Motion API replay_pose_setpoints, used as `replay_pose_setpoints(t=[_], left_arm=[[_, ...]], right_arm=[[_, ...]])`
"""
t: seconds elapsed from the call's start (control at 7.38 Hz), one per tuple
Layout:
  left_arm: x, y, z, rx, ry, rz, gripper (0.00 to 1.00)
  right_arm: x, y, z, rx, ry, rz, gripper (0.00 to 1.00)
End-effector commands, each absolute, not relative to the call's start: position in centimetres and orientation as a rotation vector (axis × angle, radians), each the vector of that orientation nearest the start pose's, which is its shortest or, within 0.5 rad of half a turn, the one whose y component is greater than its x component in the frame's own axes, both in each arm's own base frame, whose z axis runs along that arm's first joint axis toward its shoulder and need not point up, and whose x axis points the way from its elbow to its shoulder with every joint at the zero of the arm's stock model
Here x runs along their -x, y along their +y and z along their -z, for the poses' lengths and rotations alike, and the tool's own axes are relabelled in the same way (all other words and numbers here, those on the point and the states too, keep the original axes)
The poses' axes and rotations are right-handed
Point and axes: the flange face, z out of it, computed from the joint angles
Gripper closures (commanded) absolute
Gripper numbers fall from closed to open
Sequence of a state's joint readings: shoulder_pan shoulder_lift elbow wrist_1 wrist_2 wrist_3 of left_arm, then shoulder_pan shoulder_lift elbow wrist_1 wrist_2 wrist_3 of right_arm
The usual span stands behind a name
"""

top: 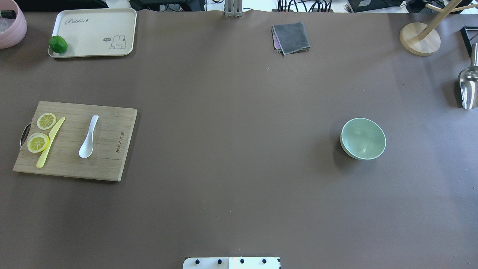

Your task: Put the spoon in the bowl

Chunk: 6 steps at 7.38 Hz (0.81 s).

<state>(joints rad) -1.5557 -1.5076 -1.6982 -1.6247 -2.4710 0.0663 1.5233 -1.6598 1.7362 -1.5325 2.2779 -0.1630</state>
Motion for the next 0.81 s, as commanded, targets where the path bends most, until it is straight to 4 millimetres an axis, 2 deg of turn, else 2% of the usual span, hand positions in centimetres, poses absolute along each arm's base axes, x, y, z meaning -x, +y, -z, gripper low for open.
replay_pose_setpoints(t=[0.0,0.27,0.68], left_arm=[[4.74,-47.55,-61.07,-0.128,0.894,-0.126,0.02],[4.67,-47.38,-61.36,-0.129,0.894,-0.13,0.02],[4.69,-47.88,-60.38,-0.146,0.889,-0.138,0.02]], right_arm=[[-4.66,-46.37,-62.03,-0.15,-0.701,0.241,0.0],[-4.67,-46.36,-62.13,-0.147,-0.699,0.24,0.0],[-4.68,-46.38,-61.97,-0.152,-0.697,0.246,0.0]])
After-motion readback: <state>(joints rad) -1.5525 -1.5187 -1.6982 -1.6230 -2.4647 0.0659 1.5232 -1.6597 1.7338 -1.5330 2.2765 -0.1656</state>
